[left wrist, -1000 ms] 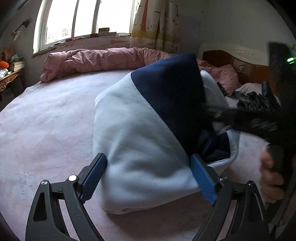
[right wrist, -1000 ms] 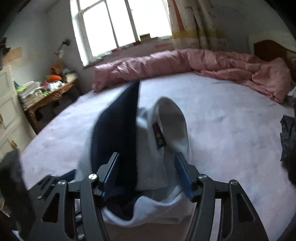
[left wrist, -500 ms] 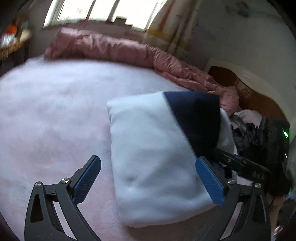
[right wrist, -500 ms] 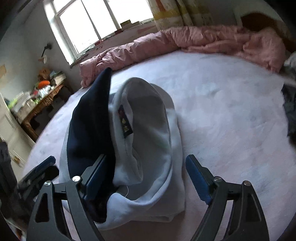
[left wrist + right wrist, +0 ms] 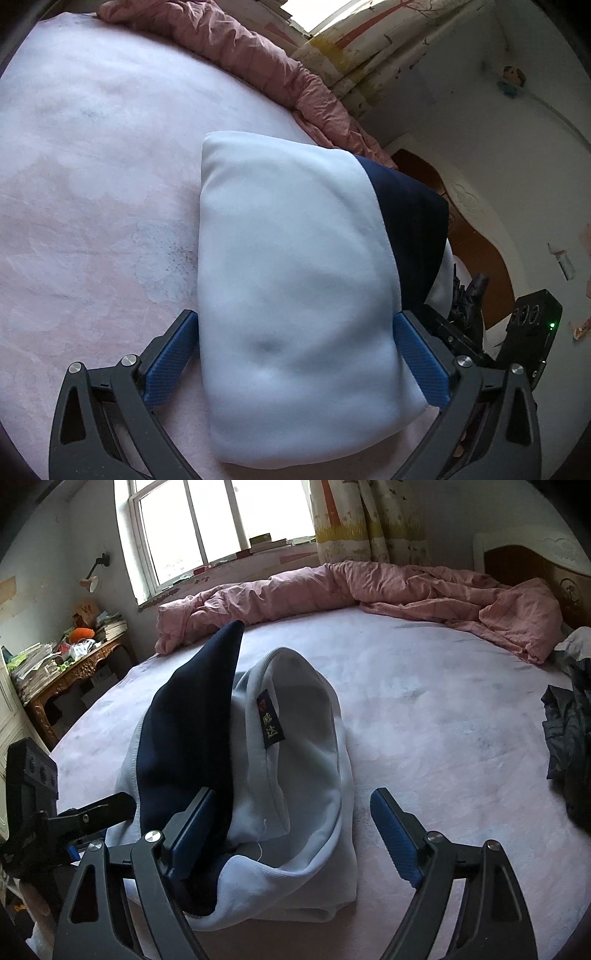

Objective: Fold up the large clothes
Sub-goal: 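Clamp the white jacket bundle between both tools and lift it off the bed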

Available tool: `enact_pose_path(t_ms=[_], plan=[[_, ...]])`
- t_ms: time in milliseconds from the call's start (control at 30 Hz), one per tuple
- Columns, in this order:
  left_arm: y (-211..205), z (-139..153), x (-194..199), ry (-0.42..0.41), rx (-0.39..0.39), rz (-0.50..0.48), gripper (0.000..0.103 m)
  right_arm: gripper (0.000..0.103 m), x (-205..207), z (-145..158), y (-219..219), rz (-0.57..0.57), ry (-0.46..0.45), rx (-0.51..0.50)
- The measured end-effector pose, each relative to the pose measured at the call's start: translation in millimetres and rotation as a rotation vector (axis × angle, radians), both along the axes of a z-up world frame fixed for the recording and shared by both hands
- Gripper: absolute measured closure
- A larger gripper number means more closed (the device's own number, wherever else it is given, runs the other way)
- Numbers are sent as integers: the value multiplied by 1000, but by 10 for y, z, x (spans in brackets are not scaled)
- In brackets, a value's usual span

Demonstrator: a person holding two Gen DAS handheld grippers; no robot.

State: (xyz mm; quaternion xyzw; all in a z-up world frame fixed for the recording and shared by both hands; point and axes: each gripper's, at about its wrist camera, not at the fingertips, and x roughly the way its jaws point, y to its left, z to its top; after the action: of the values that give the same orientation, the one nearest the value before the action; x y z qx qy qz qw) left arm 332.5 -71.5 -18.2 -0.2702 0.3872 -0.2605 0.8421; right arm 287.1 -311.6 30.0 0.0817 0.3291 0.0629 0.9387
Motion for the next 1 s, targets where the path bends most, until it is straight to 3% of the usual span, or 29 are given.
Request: enact_pose_path(t_ms=[167,300,467,667,833,1000], plan=[[-25,25,-53,-24,3,-13,0,16,-34,11,3,-3,-13,16],[4,18,-54,-21,-17,-14,0,15,-61,18,-41,41,-36,121],[49,-9,-82,-12,-27,-12,0,10,46,-110,-43,62,30,175],[-6,-17,-142,-23,-6,11,0,1,182,-303,-180,47,119,332],[-5,-62,-90,19,-33,-11,0,0,283,-451,-272,56,163,417],[-90,-41,-92,54,12,-14,0,0,428,-609,-314,92,192,472]])
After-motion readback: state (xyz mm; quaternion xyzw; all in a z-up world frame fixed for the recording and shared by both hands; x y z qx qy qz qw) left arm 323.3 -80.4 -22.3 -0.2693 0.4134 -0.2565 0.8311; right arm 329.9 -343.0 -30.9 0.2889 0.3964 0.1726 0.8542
